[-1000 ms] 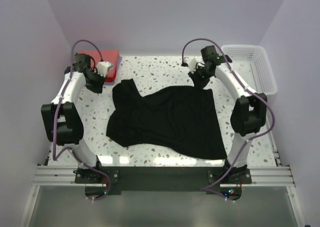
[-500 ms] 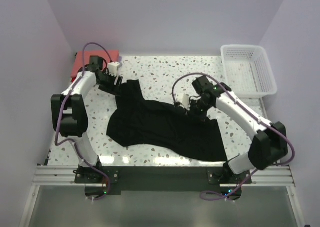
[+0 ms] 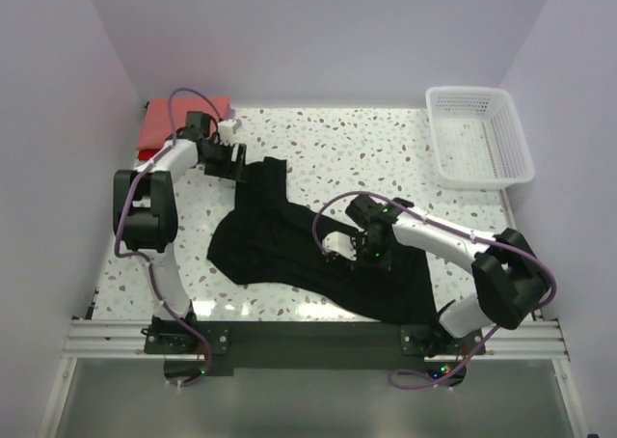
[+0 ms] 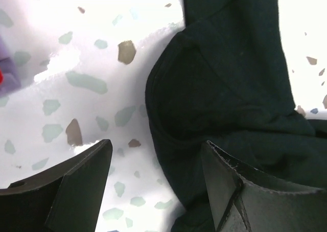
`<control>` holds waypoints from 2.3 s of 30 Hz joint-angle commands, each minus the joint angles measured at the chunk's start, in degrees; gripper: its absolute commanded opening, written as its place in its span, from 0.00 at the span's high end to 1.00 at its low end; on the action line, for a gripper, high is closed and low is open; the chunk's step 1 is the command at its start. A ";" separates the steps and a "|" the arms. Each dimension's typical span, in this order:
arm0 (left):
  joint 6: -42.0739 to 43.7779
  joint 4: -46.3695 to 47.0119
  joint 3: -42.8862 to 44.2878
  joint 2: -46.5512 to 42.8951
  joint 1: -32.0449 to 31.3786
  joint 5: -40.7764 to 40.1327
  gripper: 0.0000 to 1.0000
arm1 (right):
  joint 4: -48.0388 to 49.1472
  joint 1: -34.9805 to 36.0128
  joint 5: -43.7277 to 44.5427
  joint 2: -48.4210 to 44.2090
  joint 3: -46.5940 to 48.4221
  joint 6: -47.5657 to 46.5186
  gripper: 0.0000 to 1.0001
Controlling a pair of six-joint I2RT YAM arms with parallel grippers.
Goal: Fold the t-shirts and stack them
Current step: Flatten the tshirt out
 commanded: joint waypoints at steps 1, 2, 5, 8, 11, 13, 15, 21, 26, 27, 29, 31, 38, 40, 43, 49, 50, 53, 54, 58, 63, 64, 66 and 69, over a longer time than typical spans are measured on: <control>-2.44 4.38 1.83 -1.59 -1.47 2.59 0.24 | 3.81 3.33 2.19 0.61 -0.98 0.62 1.00; -2.35 4.11 1.92 -1.06 -1.90 2.33 0.24 | 4.08 4.64 2.46 1.31 -1.16 0.80 1.00; -2.26 3.76 2.01 1.58 -2.26 2.33 0.29 | 3.73 5.36 2.29 3.69 -0.63 1.85 0.90; -1.04 2.09 2.45 4.13 -2.26 2.76 0.47 | -0.04 3.70 -2.18 3.34 3.66 5.19 0.45; 0.46 -0.10 2.54 5.01 -2.17 2.33 0.78 | -4.09 -3.32 -9.11 -0.26 9.99 8.97 0.22; 1.60 -1.07 0.88 3.35 -1.74 1.10 0.88 | -6.64 -8.67 -10.89 -1.40 13.86 11.17 0.21; 3.53 -1.60 -1.75 0.29 -1.03 0.40 1.00 | -8.83 -11.85 -11.16 -1.32 15.18 12.31 0.26; 10.03 -5.03 -8.44 -6.49 1.52 -0.48 1.00 | -7.52 -20.74 -8.26 -0.01 10.63 13.46 0.45; 12.77 -6.26 -11.17 -8.44 1.52 -0.31 1.00 | -7.70 -25.04 -10.10 6.93 11.41 16.52 0.51; 12.85 -6.43 -11.17 -8.52 1.52 -0.48 1.00 | -7.00 -25.92 -10.28 8.94 12.11 17.23 0.52; 13.12 -6.35 -11.17 -8.70 1.52 -0.48 1.00 | -6.47 -26.72 -10.63 10.54 12.99 18.90 0.53; 13.12 -6.26 -11.09 -8.96 1.52 -0.48 1.00 | -6.64 -27.68 -10.81 13.17 14.22 19.61 0.54; 13.47 -6.17 -10.65 -9.31 1.52 -0.66 1.00 | -3.22 -29.09 -9.49 18.63 16.50 23.82 0.55; 13.38 -6.09 -10.91 -9.49 1.52 -0.48 1.00 | -2.69 -29.09 -9.14 20.64 17.03 24.35 0.55; 13.65 -6.26 -10.73 -9.49 1.52 -0.40 1.00 | -1.64 -29.27 -7.91 22.32 17.74 25.06 0.54; 13.91 -6.44 -9.94 -9.32 1.52 -0.48 1.00 | -0.40 -29.44 -3.96 24.69 18.62 25.33 0.53; 13.91 -6.52 -9.77 -9.05 1.52 -0.48 1.00 | -0.32 -29.27 -3.43 24.70 18.53 24.98 0.53; 14.00 -6.70 -9.33 -8.79 1.52 -0.48 1.00 | -0.93 -29.97 -2.64 24.26 18.79 24.27 0.52; 14.00 -6.61 -9.33 -8.70 1.52 -0.40 1.00 | -0.93 -30.06 -2.98 24.26 18.88 24.01 0.51; 13.91 -6.70 -9.24 -7.82 1.52 -0.22 1.00 | -1.72 -29.97 -8.15 26.01 20.90 24.62 0.52; 14.00 -6.96 -8.80 -7.03 1.52 0.13 1.00 | -1.46 -29.97 -13.09 25.40 21.52 24.62 0.52; 14.00 -6.96 -8.71 -6.94 1.52 0.13 1.00 | -1.46 -29.88 -13.62 25.40 21.78 24.45 0.53; 14.08 -7.05 -8.71 -6.77 1.52 0.22 1.00 | -1.90 -29.80 -14.94 25.57 21.96 24.10 0.55; 14.09 -7.32 -8.27 -6.59 1.52 0.31 1.00 | -1.55 -29.88 -16.17 25.75 22.40 24.01 0.58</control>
